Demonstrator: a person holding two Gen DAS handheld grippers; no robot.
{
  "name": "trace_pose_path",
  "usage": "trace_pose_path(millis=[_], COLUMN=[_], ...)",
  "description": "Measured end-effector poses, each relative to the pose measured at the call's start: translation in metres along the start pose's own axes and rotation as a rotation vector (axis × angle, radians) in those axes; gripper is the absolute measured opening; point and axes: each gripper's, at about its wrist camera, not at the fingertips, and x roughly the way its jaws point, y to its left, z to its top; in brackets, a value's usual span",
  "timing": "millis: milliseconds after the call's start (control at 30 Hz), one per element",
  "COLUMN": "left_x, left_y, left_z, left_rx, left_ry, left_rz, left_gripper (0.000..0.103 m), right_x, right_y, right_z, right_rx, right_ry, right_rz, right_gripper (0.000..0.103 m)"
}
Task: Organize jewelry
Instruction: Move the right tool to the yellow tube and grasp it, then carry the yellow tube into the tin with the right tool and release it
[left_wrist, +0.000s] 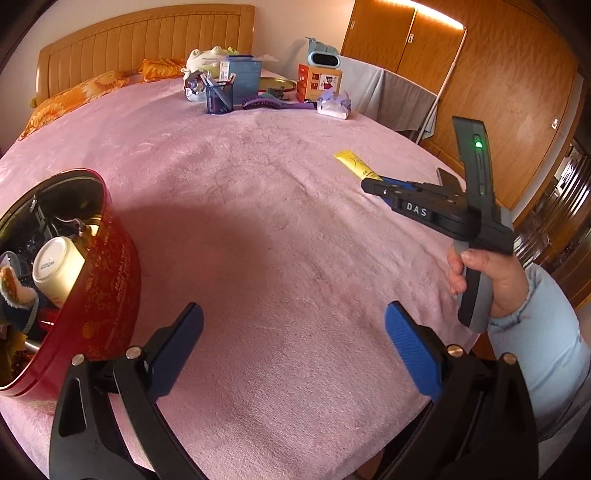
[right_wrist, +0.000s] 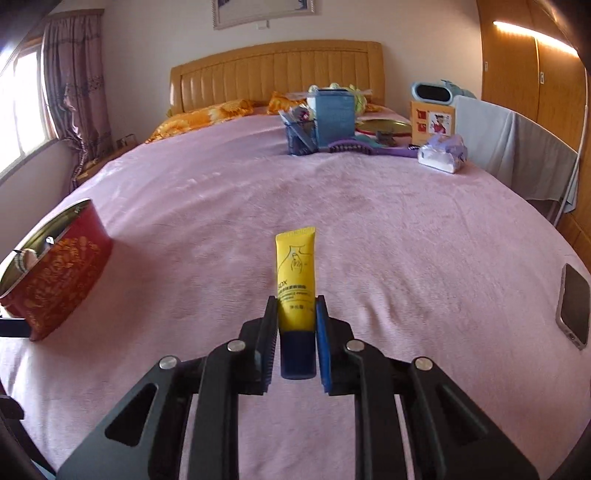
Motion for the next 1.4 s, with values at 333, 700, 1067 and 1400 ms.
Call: trace_pose_path(millis=[333, 700, 1067, 1400], left_x=[-0.101, -0.175, -0.201, -0.195], left_y=[0.053, 0.165, 0.234, 0.249], left_z=[-0.002, -0.055, -0.104, -0.115], left_rx=[-0.058, -0.237, -0.397, -0.439], left_ry=[-0.28, -0.413, -0.434, -0.432], left_rz=[0.161, 0.426, 0.439, 0.401], left_gripper=[0.096, 0.096, 0.096, 0.096], right_x=[-0.056, -0.014, 0.085, 0.132], right_y=[0.12, 0.288, 0.404, 0.413], right_z=[0.039, 0.051, 0.074, 0.071], right_rx=[-0.15, -0.358, -0.509, -0.532], right_ry=[-0.092, 0.022, 0.202, 0.334], right_rz=[0.199, 0.351, 0.273, 0.212], right_gripper=[0.021, 0.021, 0.021, 0.021])
